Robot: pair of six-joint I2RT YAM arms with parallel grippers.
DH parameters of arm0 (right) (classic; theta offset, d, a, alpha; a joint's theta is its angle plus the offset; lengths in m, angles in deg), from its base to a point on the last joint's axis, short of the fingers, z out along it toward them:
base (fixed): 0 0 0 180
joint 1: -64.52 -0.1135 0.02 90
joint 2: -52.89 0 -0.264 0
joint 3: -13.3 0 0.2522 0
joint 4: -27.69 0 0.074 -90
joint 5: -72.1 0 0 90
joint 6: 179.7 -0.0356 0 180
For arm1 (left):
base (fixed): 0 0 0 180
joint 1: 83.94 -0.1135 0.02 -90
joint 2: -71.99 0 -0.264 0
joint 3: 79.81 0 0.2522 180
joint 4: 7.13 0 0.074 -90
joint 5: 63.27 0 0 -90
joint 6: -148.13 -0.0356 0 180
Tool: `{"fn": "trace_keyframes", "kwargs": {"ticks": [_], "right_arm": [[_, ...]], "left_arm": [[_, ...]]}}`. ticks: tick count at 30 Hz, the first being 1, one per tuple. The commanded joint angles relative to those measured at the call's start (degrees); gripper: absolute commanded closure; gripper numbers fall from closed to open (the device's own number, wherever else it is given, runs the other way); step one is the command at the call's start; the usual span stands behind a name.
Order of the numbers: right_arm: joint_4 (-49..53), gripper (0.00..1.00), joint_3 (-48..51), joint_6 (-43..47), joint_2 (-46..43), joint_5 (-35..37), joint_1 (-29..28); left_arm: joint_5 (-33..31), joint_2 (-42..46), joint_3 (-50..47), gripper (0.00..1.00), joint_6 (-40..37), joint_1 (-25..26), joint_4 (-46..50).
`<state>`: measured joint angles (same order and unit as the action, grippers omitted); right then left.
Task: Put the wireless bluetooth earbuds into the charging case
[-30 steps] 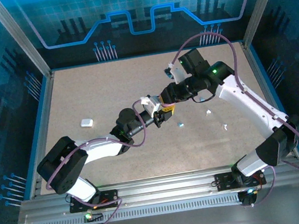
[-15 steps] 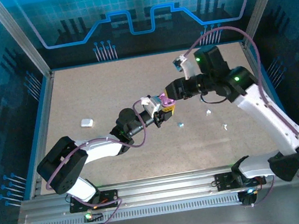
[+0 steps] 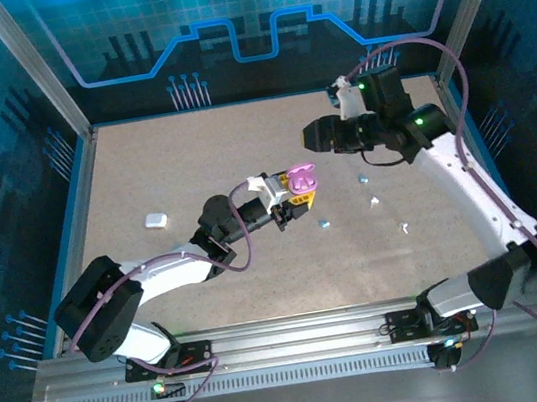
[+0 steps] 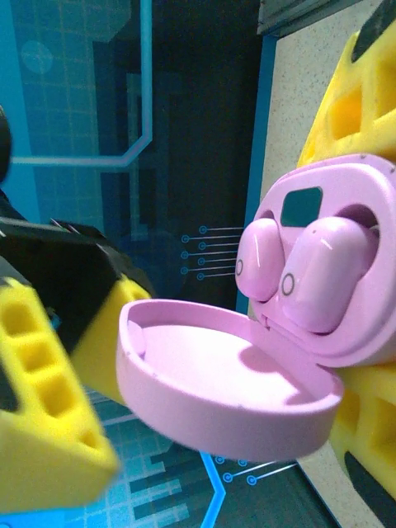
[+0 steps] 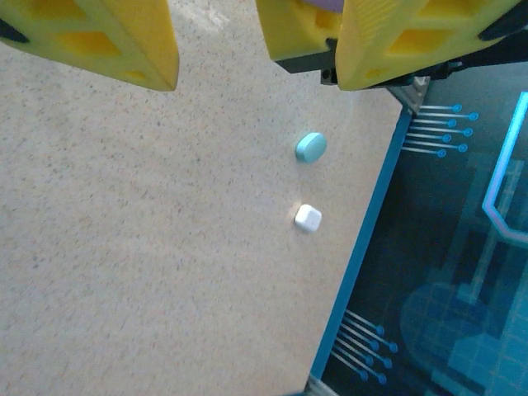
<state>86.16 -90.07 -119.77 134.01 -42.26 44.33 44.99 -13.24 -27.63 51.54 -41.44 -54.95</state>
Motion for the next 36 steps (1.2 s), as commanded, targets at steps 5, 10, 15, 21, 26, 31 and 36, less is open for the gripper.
{"fn": "trace_keyframes", "kwargs": {"ticks": [5, 10, 15, 21, 26, 31, 36], "right_arm": [[3.71, 0.45, -1.16, 1.53, 0.67, -7.94, -0.29], [4.29, 0.46, 1.63, 2.86, -0.58, -10.97, -0.29], [4.42, 0.47, 4.58, 3.43, -2.07, -14.01, -0.34], [2.48, 0.47, 8.05, 2.15, -4.5, -16.53, 0.94], [-2.06, 0.45, 13.13, -0.3, -6.52, -23.95, 3.38], [-7.61, 0.44, 17.8, -2.98, -6.94, -31.92, 4.83], [-10.65, 0.45, 19.66, -4.4, -5.05, -35.52, 4.92]], "left_arm": [[1.21, 1.46, 0.59, 0.69, -0.45, 0.28, -1.61], [0.4, 1.07, 0.95, 0.69, 0.32, 0.16, -2.05], [0.45, 0.9, 1.52, 0.69, 1.41, -0.18, -2.36], [0.61, 1.03, 1.71, 0.69, 1.99, -0.57, -2.24], [1.11, 1.44, 1.69, 0.69, 2.92, -0.87, -2.05], [3.42, 1.48, 2.26, 0.69, 4.69, -1.54, -1.95], [5.95, 0.6, 3.1, 0.69, 6.69, -2.14, -2.75]]}}
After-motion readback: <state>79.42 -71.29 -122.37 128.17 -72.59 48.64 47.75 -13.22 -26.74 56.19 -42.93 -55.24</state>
